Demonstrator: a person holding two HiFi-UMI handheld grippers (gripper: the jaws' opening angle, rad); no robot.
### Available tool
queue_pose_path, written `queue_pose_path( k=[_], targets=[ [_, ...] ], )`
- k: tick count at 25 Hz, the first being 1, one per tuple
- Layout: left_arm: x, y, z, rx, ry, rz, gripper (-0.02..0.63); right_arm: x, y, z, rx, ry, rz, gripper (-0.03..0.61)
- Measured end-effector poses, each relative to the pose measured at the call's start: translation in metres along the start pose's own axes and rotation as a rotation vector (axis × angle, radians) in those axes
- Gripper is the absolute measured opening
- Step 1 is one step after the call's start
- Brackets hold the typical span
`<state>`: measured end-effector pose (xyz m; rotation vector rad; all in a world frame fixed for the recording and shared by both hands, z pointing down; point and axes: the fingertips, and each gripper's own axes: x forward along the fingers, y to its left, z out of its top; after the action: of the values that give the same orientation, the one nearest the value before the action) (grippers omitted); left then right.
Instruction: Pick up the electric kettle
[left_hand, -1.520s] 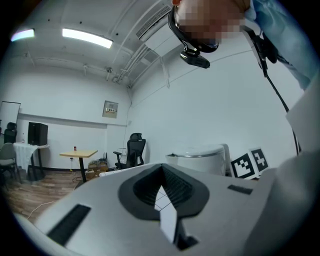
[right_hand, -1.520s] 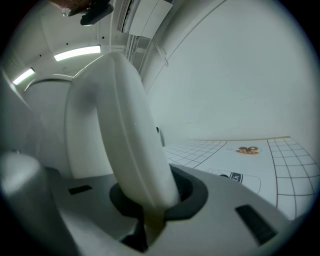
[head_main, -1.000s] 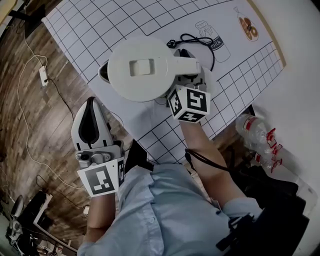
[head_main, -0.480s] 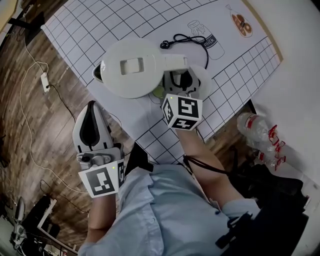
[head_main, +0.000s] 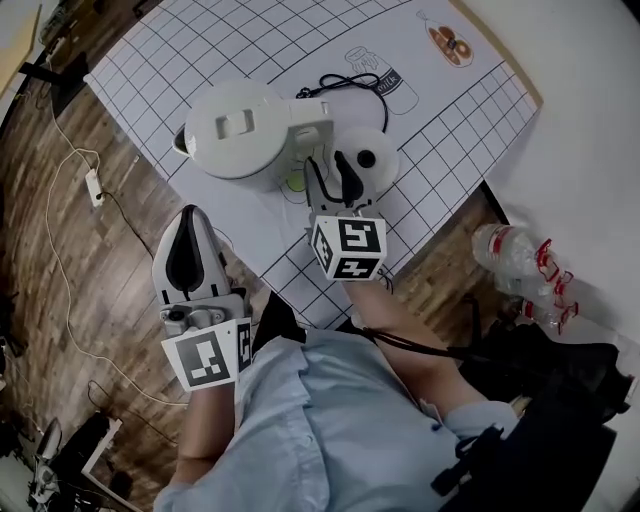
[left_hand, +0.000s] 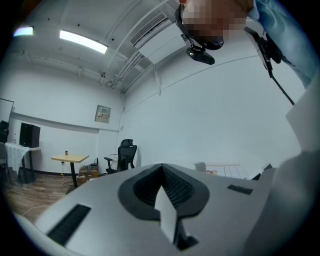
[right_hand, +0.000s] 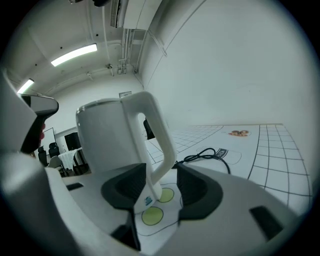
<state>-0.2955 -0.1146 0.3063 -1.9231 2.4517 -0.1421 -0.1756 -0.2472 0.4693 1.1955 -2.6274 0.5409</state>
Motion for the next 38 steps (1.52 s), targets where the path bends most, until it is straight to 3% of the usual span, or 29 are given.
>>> queue_pose_path(
  k=[5, 8, 11, 17, 22, 30, 38],
  targets=[
    [-0.008, -0.028, 0.015, -0.037, -0.037, -0.029, 0.002, -0.05, 0.013, 0.033, -0.037, -0.073, 0.096, 0.173],
    [-0.013, -0.051, 0.029, -0.027, -0.063, -0.057, 0.002, -0.088, 0.016, 0.068, -0.131, -0.162, 0.129, 0.068],
    [-0.02, -0.07, 0.046, -0.006, -0.098, -0.066, 0.002, -0.121, 0.014, 0.1, -0.211, -0.232, 0.126, 0.018],
    [-0.028, -0.098, 0.081, 0.053, -0.169, -0.076, 0.002, -0.163, 0.008, 0.129, -0.29, -0.296, 0.134, 0.003],
    [-0.032, -0.116, 0.086, 0.07, -0.167, -0.087, 0.002, -0.182, 0.0, 0.145, -0.321, -0.337, 0.137, 0.002],
    [-0.033, -0.129, 0.092, 0.024, -0.174, -0.087, 0.002, -0.19, -0.002, 0.153, -0.335, -0.367, 0.151, 0.0],
    [-0.032, -0.131, 0.096, 0.034, -0.183, -0.095, 0.002, -0.19, -0.005, 0.157, -0.32, -0.384, 0.143, 0.0]
  ],
)
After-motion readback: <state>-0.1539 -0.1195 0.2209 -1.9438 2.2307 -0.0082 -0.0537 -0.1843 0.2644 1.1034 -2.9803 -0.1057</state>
